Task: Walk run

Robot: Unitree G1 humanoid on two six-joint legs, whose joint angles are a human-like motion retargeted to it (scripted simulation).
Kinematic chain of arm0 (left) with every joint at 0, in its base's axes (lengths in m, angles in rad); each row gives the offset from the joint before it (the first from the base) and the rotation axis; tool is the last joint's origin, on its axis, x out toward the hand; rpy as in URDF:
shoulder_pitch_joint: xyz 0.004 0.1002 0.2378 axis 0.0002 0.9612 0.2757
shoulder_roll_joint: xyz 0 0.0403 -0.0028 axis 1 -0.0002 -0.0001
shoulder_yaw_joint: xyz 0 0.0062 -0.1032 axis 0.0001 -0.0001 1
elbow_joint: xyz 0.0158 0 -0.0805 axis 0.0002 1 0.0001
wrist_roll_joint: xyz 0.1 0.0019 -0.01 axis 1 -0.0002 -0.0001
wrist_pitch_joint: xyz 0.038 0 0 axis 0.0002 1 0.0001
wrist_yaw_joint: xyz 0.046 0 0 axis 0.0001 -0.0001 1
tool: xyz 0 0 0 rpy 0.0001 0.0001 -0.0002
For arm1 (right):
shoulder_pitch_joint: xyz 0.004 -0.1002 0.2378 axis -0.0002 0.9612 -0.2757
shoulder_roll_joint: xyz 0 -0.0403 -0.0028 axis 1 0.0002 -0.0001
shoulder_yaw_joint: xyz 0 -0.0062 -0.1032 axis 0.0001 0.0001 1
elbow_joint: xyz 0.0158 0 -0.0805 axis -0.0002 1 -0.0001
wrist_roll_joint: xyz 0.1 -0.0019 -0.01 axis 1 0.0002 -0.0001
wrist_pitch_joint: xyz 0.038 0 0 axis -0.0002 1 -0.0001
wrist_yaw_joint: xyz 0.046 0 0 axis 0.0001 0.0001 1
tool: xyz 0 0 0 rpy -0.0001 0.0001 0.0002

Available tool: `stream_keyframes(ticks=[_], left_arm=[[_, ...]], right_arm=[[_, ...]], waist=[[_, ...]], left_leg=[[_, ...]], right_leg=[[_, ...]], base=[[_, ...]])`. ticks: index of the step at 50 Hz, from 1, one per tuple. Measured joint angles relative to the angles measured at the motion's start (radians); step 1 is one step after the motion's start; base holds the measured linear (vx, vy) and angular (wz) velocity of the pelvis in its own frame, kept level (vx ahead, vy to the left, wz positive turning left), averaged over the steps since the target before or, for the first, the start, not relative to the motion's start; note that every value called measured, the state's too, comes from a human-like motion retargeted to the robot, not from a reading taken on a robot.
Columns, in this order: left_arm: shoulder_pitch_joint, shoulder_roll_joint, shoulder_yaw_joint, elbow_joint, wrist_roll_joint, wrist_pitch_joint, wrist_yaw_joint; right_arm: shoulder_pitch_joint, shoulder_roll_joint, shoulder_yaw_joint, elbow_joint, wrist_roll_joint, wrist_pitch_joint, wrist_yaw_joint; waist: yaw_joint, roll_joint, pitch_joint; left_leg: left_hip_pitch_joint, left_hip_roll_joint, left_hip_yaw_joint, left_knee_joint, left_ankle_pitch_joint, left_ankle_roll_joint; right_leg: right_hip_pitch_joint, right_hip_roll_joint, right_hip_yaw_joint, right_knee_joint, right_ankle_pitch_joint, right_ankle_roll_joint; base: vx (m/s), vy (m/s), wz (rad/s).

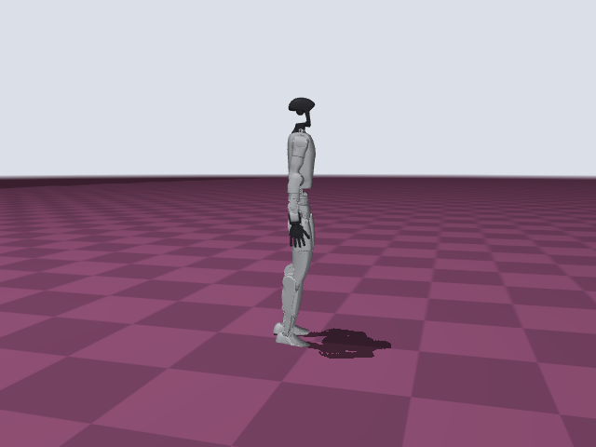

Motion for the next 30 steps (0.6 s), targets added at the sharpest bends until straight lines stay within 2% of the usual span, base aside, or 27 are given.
stream_keyframes(ticks=[30], left_arm=[[-0.014, 0.007, -0.002, 0.000, 0.006, 0.001, 0.005]], right_arm=[[-0.003, -0.003, -0.005, 0.004, -0.016, 0.005, -0.006]], waist=[[0.001, 0.001, 0.009]], left_leg=[[-0.005, 0.002, 0.012, 0.000, 0.008, 0.000]], right_leg=[[-0.011, 0.000, 0.009, 0.004, 0.007, -0.004]], base=[[0.00, 0.00, 0.00]])
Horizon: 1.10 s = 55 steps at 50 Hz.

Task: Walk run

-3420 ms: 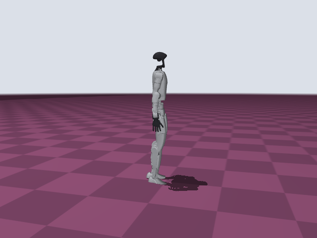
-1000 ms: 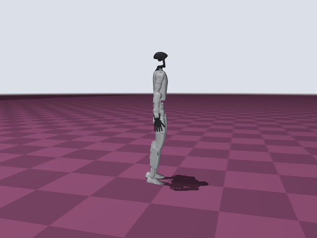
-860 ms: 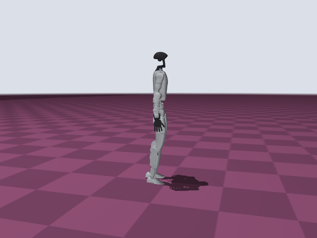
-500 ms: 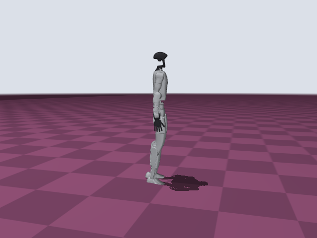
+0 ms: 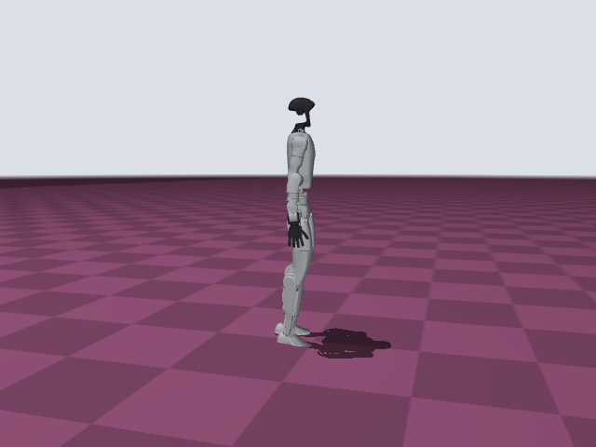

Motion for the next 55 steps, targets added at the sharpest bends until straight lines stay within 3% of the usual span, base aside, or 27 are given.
stream_keyframes(ticks=[33, 45, 50, 55], left_arm=[[-0.024, 0.023, -0.012, -0.034, -0.001, -0.012, 0.037], [-0.009, 0.009, 0.003, -0.040, 0.000, -0.015, 0.079], [-0.004, 0.008, 0.003, -0.045, 0.006, -0.016, 0.088], [0.006, 0.007, 0.010, -0.035, 0.010, -0.012, 0.078]], right_arm=[[-0.005, -0.022, -0.003, -0.001, -0.014, 0.003, -0.029], [-0.011, -0.024, -0.021, 0.014, -0.003, -0.008, -0.037], [-0.038, -0.032, -0.011, 0.028, 0.010, -0.017, -0.050], [-0.074, -0.017, -0.033, 0.016, 0.033, -0.025, -0.075]], waist=[[-0.021, -0.003, 0.029], [-0.038, -0.026, 0.031], [-0.022, -0.055, 0.036], [0.009, -0.066, 0.040]], left_leg=[[-0.097, 0.018, 0.003, 0.045, 0.007, -0.036], [-0.213, 0.003, -0.046, 0.224, -0.022, -0.031], [-0.285, -0.005, 0.075, 0.354, -0.034, -0.001], [-0.347, -0.029, 0.072, 0.400, -0.029, -0.039]], right_leg=[[-0.090, 0.019, 0.028, 0.019, -0.026, -0.047], [-0.112, -0.007, 0.014, 0.026, -0.057, -0.058], [-0.122, -0.040, 0.007, 0.028, -0.061, -0.056], [-0.115, -0.047, -0.016, 0.027, -0.065, -0.051]], base=[[-0.06, -0.08, 0.01], [-0.03, -0.09, 0.23], [0.00, -0.02, 0.09], [0.02, -0.01, -0.02]])
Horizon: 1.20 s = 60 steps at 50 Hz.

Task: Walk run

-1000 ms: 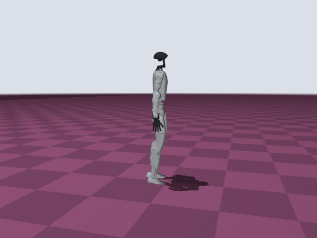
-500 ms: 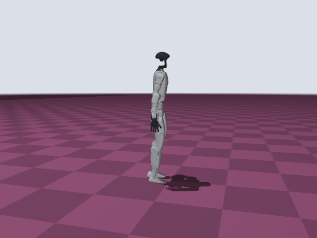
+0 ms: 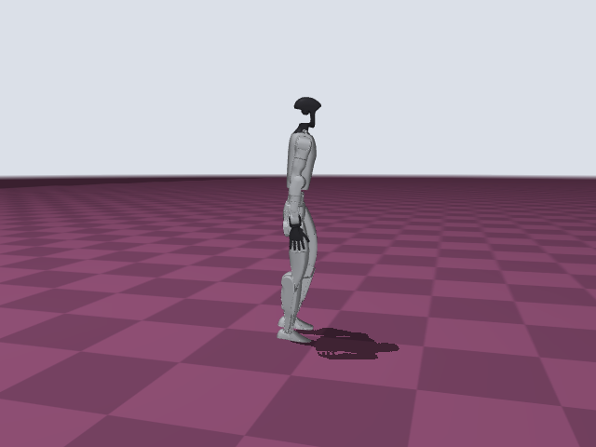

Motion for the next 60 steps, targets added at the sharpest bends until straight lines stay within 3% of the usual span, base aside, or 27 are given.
stream_keyframes(ticks=[10, 18, 25, 29, 33, 35, 40, 45, 50, 55, 60], left_arm=[[0.030, -0.007, 0.022, 0.040, 0.012, 0.027, 0.012], [0.030, -0.006, 0.019, 0.062, 0.030, 0.040, 0.014], [0.019, 0.002, 0.014, 0.070, 0.039, 0.044, 0.011], [0.010, 0.002, 0.010, 0.072, 0.040, 0.047, 0.009], [-0.016, -0.001, -0.011, 0.083, 0.036, 0.056, 0.018], [-0.036, -0.007, -0.027, 0.100, 0.032, 0.063, 0.036], [-0.121, -0.026, -0.088, 0.166, -0.011, 0.096, 0.104], [-0.201, -0.034, -0.080, 0.125, -0.038, 0.069, 0.096], [-0.277, -0.044, -0.046, 0.073, -0.121, 0.049, 0.045], [-0.344, -0.037, -0.050, 0.032, -0.147, 0.027, 0.026], [-0.369, -0.015, -0.077, 0.005, -0.128, 0.008, 0.002]], right_arm=[[-0.117, 0.017, 0.018, -0.042, 0.074, -0.011, -0.026], [-0.192, 0.026, 0.072, -0.098, 0.061, -0.073, -0.148], [-0.207, 0.038, 0.092, -0.101, 0.056, -0.073, -0.147], [-0.182, 0.038, 0.100, -0.081, 0.044, -0.063, -0.135], [-0.124, 0.020, 0.112, -0.085, 0.002, -0.051, -0.118], [-0.090, 0.006, 0.118, -0.092, -0.033, -0.050, -0.118], [-0.011, -0.023, 0.110, -0.095, -0.108, -0.042, -0.143], [0.036, -0.016, 0.047, -0.074, -0.115, -0.013, -0.138], [0.077, -0.011, 0.015, -0.053, -0.106, 0.011, -0.113], [0.106, -0.008, 0.003, -0.032, -0.107, 0.027, -0.123], [0.114, 0.005, -0.008, -0.025, -0.099, 0.047, -0.105]], waist=[[0.053, 0.015, 0.031], [0.080, 0.022, 0.048], [0.077, 0.005, 0.031], [0.096, -0.013, 0.010], [0.116, -0.011, -0.014], [0.113, 0.013, -0.029], [0.085, 0.117, -0.047], [0.046, 0.136, -0.062], [-0.050, 0.117, -0.062], [-0.107, 0.060, -0.035], [-0.116, 0.055, -0.030]], left_leg=[[-0.085, -0.032, -0.089, -0.173, 0.069, -0.034], [-0.143, -0.044, -0.143, -0.269, 0.101, -0.042], [-0.149, -0.062, -0.188, -0.206, 0.153, 0.008], [-0.139, -0.062, -0.160, -0.147, 0.131, 0.039], [-0.122, -0.058, -0.133, -0.103, 0.061, 0.087], [-0.093, -0.046, -0.141, -0.115, 0.035, 0.105], [0.020, 0.033, -0.183, -0.184, 0.007, 0.104], [0.106, 0.039, -0.193, -0.261, 0.000, 0.106], [0.178, -0.005, -0.239, -0.288, -0.030, 0.124], [0.280, -0.079, -0.261, -0.293, -0.078, 0.133], [0.376, -0.072, -0.277, -0.293, -0.119, 0.120]], right_leg=[[0.064, 0.053, -0.006, -0.014, -0.026, -0.009], [0.129, 0.081, -0.002, -0.021, -0.065, -0.003], [0.177, 0.063, -0.022, -0.013, -0.101, 0.026], [0.199, 0.028, -0.014, 0.020, -0.105, 0.069], [0.183, -0.001, 0.023, 0.132, -0.023, 0.107], [0.166, 0.000, 0.018, 0.215, 0.076, 0.105], [0.013, 0.031, 0.055, 0.594, 0.315, 0.041], [-0.205, 0.003, 0.092, 0.819, 0.217, 0.074], [-0.329, -0.039, 0.043, 0.639, 0.146, 0.082], [-0.365, -0.045, 0.127, 0.252, 0.137, 0.150], [-0.386, -0.018, 0.154, 0.061, 0.134, 0.132]], base=[[0.13, -0.03, -0.10], [0.25, 0.00, -0.12], [0.42, 0.06, 0.01], [0.50, 0.10, -0.28], [0.61, 0.15, -0.36], [0.52, 0.15, -0.19], [0.45, 0.10, -0.18], [0.48, 0.03, -0.02], [0.49, -0.02, 0.57], [0.58, -0.09, 0.51], [0.69, -0.18, 0.12]])
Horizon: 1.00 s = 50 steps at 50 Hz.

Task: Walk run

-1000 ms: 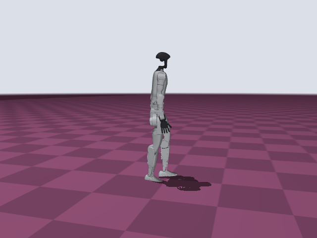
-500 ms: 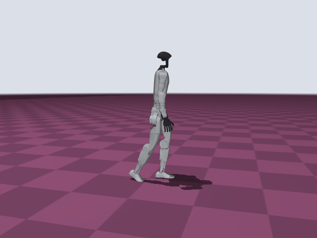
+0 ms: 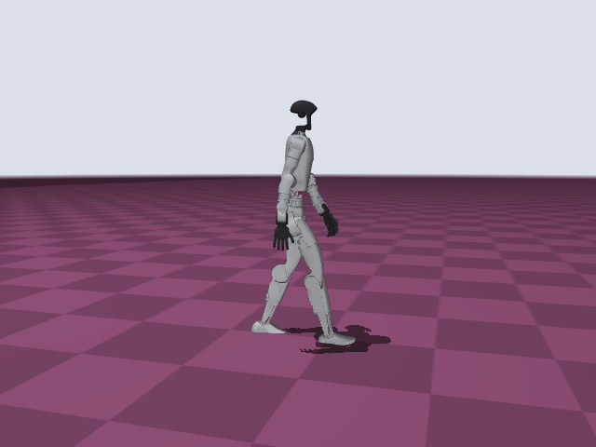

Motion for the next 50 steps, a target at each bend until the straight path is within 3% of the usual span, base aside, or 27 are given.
stream_keyframes(ticks=[2, 5, 8, 11, 14, 17, 21, 25, 32, 39, 43, 47, 48, 50], left_arm=[[0.009, 0.002, 0.002, -0.009, 0.010, -0.008, -0.001], [0.043, 0.001, 0.008, -0.005, 0.013, -0.008, -0.010], [0.106, -0.006, 0.015, 0.002, 0.012, 0.005, 0.011], [0.183, -0.011, 0.027, 0.004, 0.027, 0.014, 0.041], [0.250, 0.002, 0.030, 0.017, 0.070, 0.021, 0.086], [0.293, 0.003, 0.053, 0.036, 0.107, 0.037, 0.106], [0.350, -0.010, 0.114, 0.071, 0.104, 0.060, 0.102], [0.398, -0.010, 0.153, 0.107, 0.104, 0.082, 0.106], [0.423, -0.010, 0.177, 0.142, 0.112, 0.108, 0.084], [0.391, 0.001, 0.147, 0.136, 0.142, 0.142, 0.078], [0.361, -0.001, 0.138, 0.138, 0.134, 0.150, 0.058], [0.307, -0.022, 0.134, 0.149, 0.092, 0.142, 0.061], [0.293, -0.023, 0.135, 0.145, 0.077, 0.138, 0.048], [0.263, -0.021, 0.139, 0.137, 0.054, 0.131, 0.035]], right_arm=[[-0.007, 0.005, -0.003, 0.000, 0.004, 0.005, 0.005], [-0.016, 0.008, 0.001, 0.002, 0.007, 0.006, 0.009], [-0.039, 0.011, 0.015, 0.007, 0.017, 0.015, 0.021], [-0.064, 0.021, 0.032, 0.003, 0.041, -0.001, 0.005], [-0.087, 0.033, 0.045, 0.002, 0.072, -0.020, -0.009], [-0.119, 0.035, 0.061, -0.014, 0.087, -0.010, 0.004], [-0.178, 0.027, 0.098, -0.020, 0.097, -0.009, 0.010], [-0.227, 0.023, 0.126, -0.026, 0.105, -0.009, 0.017], [-0.302, 0.023, 0.143, -0.035, 0.108, -0.013, 0.024], [-0.301, 0.048, 0.112, -0.040, 0.113, -0.001, 0.040], [-0.248, 0.057, 0.091, -0.009, 0.106, 0.004, 0.040], [-0.196, 0.046, 0.076, 0.023, 0.088, -0.006, 0.021], [-0.188, 0.044, 0.077, 0.028, 0.081, -0.008, 0.016], [-0.174, 0.040, 0.081, 0.032, 0.059, -0.007, 0.010]], waist=[[0.007, -0.001, -0.010], [-0.014, -0.004, -0.026], [-0.026, -0.010, -0.040], [-0.015, -0.060, -0.046], [0.012, -0.125, -0.045], [0.043, -0.167, -0.028], [0.080, -0.158, -0.021], [0.103, -0.121, -0.015], [0.173, -0.037, 0.020], [0.206, -0.042, 0.015], [0.229, -0.050, -0.017], [0.246, 0.009, -0.041], [0.238, 0.025, -0.047], [0.214, 0.044, -0.054]], left_leg=[[0.027, 0.006, 0.001, -0.001, 0.003, -0.010], [0.072, 0.014, -0.003, 0.011, 0.059, -0.031], [0.073, 0.034, 0.029, 0.093, 0.204, -0.040], [0.028, 0.012, 0.114, 0.259, 0.381, -0.001], [-0.065, -0.007, 0.199, 0.500, 0.459, 0.054], [-0.157, 0.023, 0.300, 0.664, 0.395, 0.073], [-0.273, 0.061, 0.342, 0.652, 0.351, -0.007], [-0.374, 0.035, 0.260, 0.479, 0.262, -0.081], [-0.454, 0.011, 0.043, 0.069, 0.305, -0.151], [-0.474, -0.010, 0.009, 0.049, 0.310, -0.103], [-0.468, 0.000, 0.034, 0.145, 0.257, -0.054], [-0.367, 0.065, 0.037, 0.125, 0.181, -0.024], [-0.342, 0.082, 0.036, 0.115, 0.168, -0.020], [-0.293, 0.104, 0.038, 0.088, 0.147, -0.015]], right_leg=[[-0.003, 0.011, 0.002, 0.023, 0.032, -0.051], [0.011, 0.003, -0.001, 0.082, 0.080, -0.077], [0.016, -0.008, 0.012, 0.170, 0.019, -0.106], [0.084, -0.043, 0.036, 0.166, -0.054, -0.131], [0.146, -0.101, 0.047, 0.161, -0.102, -0.134], [0.207, -0.136, 0.034, 0.148, -0.136, -0.139], [0.296, -0.098, 0.007, 0.095, -0.150, -0.152], [0.398, -0.036, -0.034, 0.037, -0.153, -0.150], [0.594, 0.101, -0.040, -0.038, -0.164, -0.138], [0.702, 0.095, -0.042, -0.021, -0.109, -0.070], [0.701, 0.058, -0.043, 0.097, 0.071, -0.032], [0.595, 0.054, -0.054, 0.402, 0.277, -0.068], [0.549, 0.047, -0.075, 0.500, 0.301, -0.102], [0.441, 0.025, -0.112, 0.693, 0.211, -0.142]], base=[[0.75, -0.22, -0.04], [0.73, -0.17, 0.33], [0.85, -0.22, 0.22], [0.63, -0.14, -0.10], [0.72, -0.21, 0.17], [0.59, -0.17, 0.27], [0.51, -0.11, -0.02], [0.60, -0.09, 0.09], [0.65, -0.04, -0.21], [0.63, 0.03, -0.21], [0.74, 0.06, -0.39], [0.84, 0.16, -0.59], [0.73, 0.09, -0.45], [0.76, 0.05, -0.31]])
